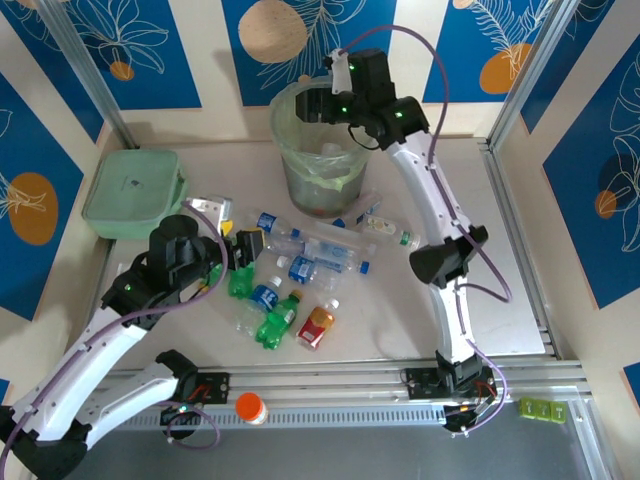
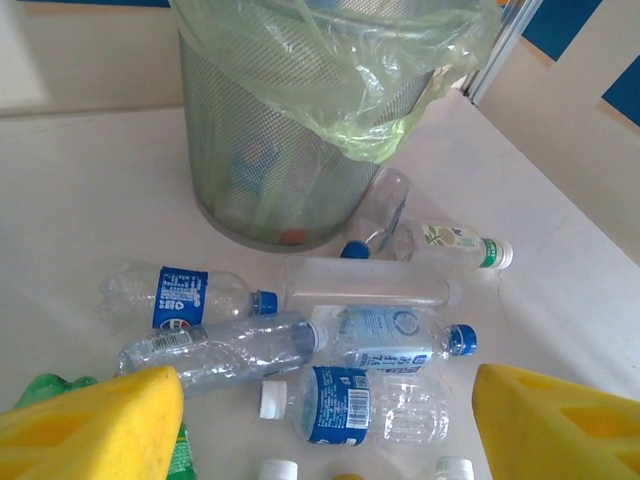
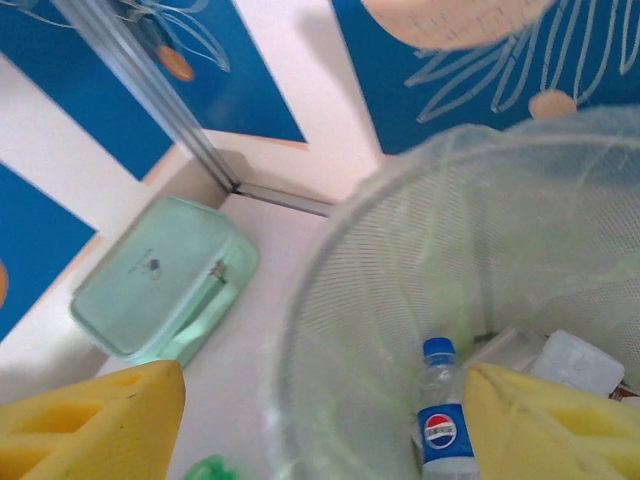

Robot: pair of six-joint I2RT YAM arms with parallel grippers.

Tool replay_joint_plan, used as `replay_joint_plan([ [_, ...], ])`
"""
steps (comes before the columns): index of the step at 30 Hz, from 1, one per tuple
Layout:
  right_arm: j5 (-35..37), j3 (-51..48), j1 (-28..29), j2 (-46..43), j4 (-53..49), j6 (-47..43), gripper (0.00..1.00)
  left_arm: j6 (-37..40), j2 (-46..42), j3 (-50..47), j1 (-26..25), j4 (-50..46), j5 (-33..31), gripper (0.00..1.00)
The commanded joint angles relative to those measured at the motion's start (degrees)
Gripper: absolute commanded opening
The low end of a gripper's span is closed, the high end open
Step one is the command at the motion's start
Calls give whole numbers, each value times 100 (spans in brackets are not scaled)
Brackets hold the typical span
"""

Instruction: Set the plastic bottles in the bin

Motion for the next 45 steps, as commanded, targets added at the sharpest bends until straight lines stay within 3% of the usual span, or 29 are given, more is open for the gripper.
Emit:
replay_joint_plan([
  [1,358,-742,264,-823,-296,-158,73,-266,81,168,67,-453,72,75],
  [9,758,-4419,977,-3412,691,-237,73,-432,-18,138,67,-1168,349,74],
  [17,906,-6615,1352,-5363,899,29,73,-120,10,327,67,-1698,493,74],
  [22,904,-7457,1381,-6127,659,173,73,315,378,724,68,-2549,-446,75],
  [26,897,-8091,1381,-6542,630,347,73,-115,734,529,216,-2741,-881,76],
  [32,804,-8757,1372,-6866,792,510,73,-633,1691,442,845,-2640,-780,77],
  [45,607,-8908,1124,-7220,932,461,74,-907,3225,263,915,-1641,-503,71],
])
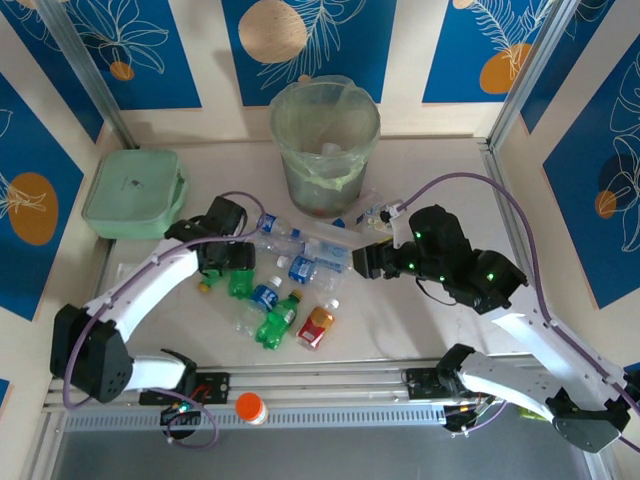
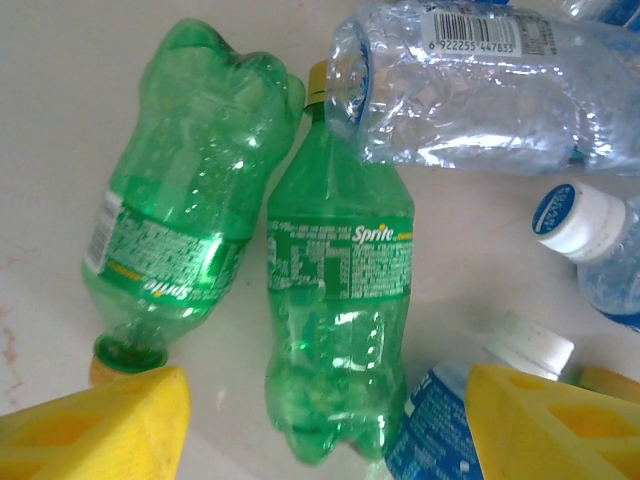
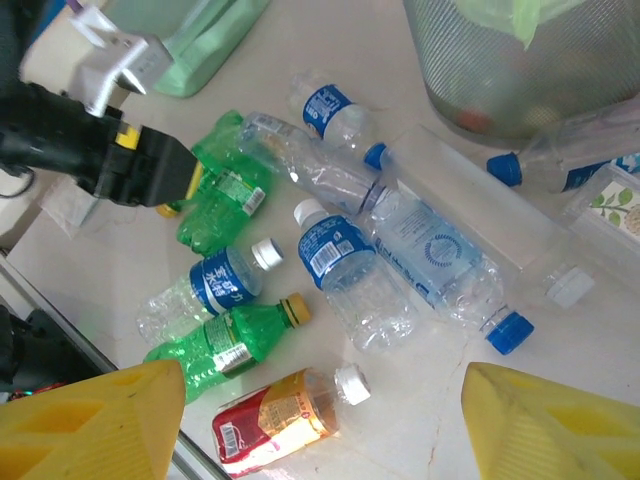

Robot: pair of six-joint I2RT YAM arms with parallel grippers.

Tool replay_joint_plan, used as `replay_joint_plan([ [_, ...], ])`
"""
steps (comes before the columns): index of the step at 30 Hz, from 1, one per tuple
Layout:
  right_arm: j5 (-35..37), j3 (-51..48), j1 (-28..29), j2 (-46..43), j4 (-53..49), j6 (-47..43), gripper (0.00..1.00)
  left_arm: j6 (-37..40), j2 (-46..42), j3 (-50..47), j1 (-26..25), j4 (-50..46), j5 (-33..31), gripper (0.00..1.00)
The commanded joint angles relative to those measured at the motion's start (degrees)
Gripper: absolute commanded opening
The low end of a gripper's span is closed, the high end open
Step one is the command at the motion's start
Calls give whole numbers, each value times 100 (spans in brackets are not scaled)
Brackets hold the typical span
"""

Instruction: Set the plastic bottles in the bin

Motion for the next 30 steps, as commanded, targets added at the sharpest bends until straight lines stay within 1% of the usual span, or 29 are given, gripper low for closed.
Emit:
replay_joint_plan([
  [1,-234,22,-167,-179,177,-13,74,-153,338,-99,56,284,129,71],
  [2,-318,40,-225,-200,187,-12,74,-94,463,-85,81,356,260,72],
  [6,-552,50,-367,-220,248,-42,74,-52,888,33,148,451,378,71],
  [9,-672,50,-431,-218,285,-33,74,-77,1182,67,148,452,323,70],
  [10,-699,41,-440,-237,310,-39,74,-102,1241,57,149,436,199,69],
  [11,-729,12,-457,-249,340,-27,74,-147,1249,-7,155,462,69,69],
  [13,-812,-43,-482,-254,393,1,74,-235,1250,-168,181,631,33,68],
  [18,-998,-199,-502,-229,523,98,74,-449,1477,-409,201,979,490,67],
  [24,-1158,-346,-502,-218,653,232,74,-544,1810,-458,217,1209,580,67],
  [26,-1154,-376,-502,-218,671,250,74,-553,1859,-467,218,1276,592,65],
  [30,-1137,-423,-507,-231,680,264,74,-536,1855,-450,217,1276,588,56],
])
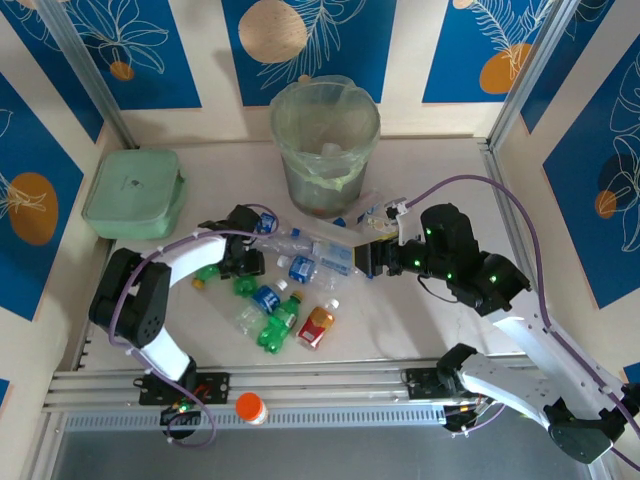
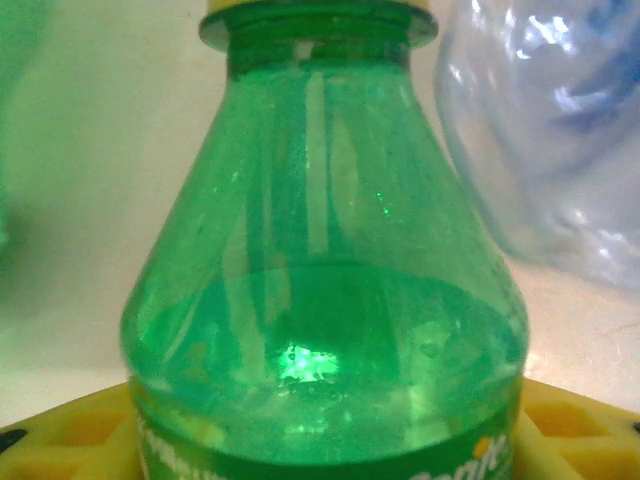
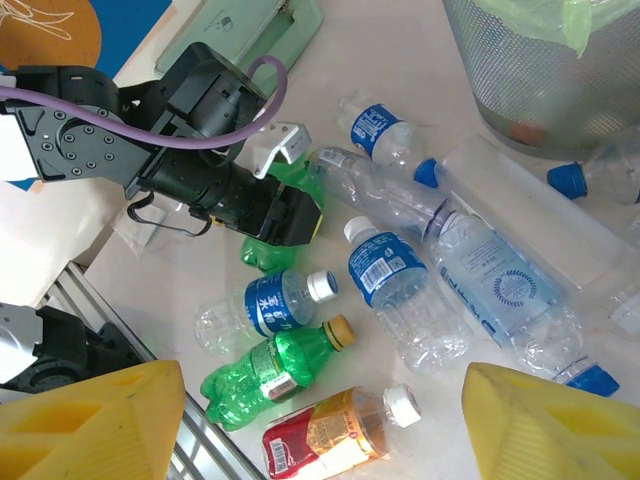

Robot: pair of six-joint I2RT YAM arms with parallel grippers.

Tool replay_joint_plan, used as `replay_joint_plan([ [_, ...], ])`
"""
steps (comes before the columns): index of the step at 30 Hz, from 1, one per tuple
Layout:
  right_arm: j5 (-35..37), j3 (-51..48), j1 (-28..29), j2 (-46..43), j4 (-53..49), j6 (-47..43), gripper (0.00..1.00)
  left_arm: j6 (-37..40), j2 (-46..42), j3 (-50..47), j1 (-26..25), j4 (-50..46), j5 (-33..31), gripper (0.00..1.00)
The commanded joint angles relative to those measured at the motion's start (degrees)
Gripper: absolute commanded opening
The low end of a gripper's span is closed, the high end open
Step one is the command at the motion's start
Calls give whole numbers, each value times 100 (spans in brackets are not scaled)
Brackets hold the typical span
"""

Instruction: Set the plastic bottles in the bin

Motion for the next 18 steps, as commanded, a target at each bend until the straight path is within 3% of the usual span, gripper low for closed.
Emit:
replay_joint_plan([
  [1,-143,-96,-38,-65,125,71,74,-18,98,-80,63,6,119,54],
  [10,-142,-119,-37,-72,92,106,74,-26,-248,-93,55,-178,-63,50],
  [18,-102,-71,-15,-159,2,159,74,30,-1114,67,37,-585,-400,49],
])
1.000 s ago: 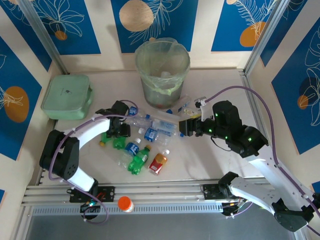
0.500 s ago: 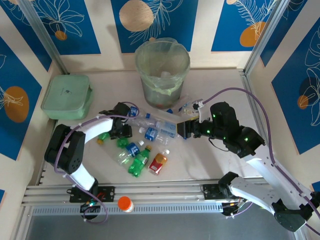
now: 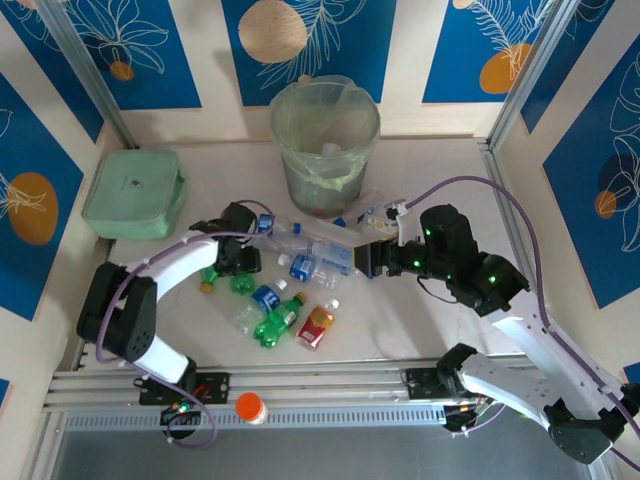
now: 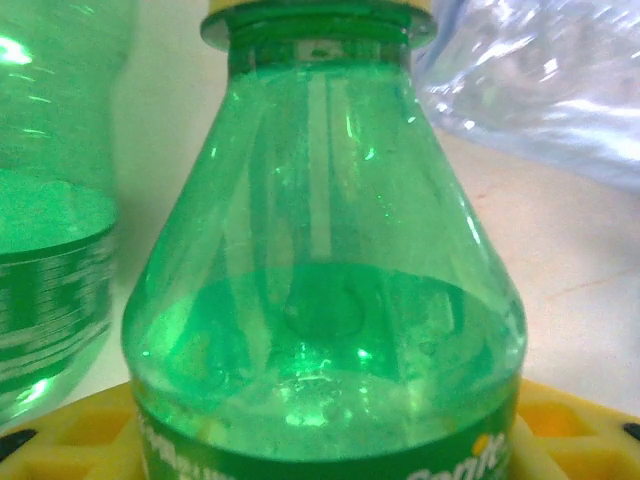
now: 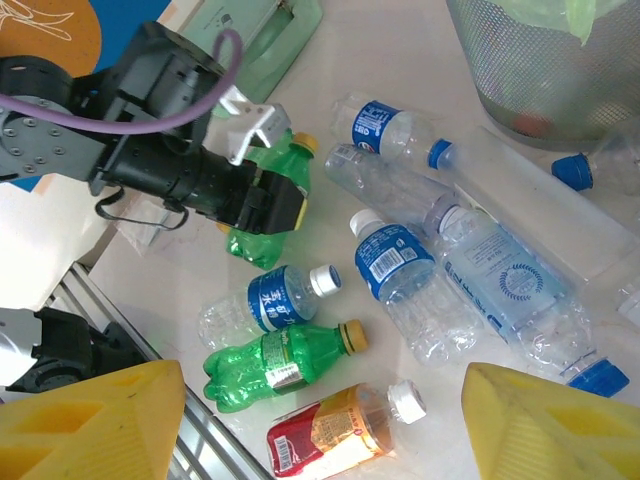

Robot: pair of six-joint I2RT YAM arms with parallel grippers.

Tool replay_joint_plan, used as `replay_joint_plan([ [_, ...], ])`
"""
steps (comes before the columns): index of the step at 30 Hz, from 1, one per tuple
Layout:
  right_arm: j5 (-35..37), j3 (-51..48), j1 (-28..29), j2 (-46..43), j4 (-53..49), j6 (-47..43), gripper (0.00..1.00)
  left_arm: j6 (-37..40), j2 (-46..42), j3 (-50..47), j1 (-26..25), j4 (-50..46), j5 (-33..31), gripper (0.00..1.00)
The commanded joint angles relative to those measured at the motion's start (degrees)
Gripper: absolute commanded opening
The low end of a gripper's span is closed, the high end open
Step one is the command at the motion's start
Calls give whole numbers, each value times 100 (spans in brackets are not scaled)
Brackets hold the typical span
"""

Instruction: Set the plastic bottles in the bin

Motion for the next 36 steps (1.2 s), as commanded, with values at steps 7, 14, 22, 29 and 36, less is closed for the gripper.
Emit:
replay_joint_plan([
  [7,-37,49,12,-120,-71,119,73,162,-1328,305,-22,-706,-586,49],
  [14,51,43,38,-103,-154,189,74,182,-2100,505,-87,-766,-19,48],
  [22,148,0,82,-47,-220,259,73,560,-2355,1073,-482,-728,461,43],
  [29,125,115,30,126,-238,278,74,764,-2408,1512,-626,-173,1283,43],
  [36,-278,261,-351,225,-204,348,74,1100,-2085,2269,-698,-71,1558,43],
])
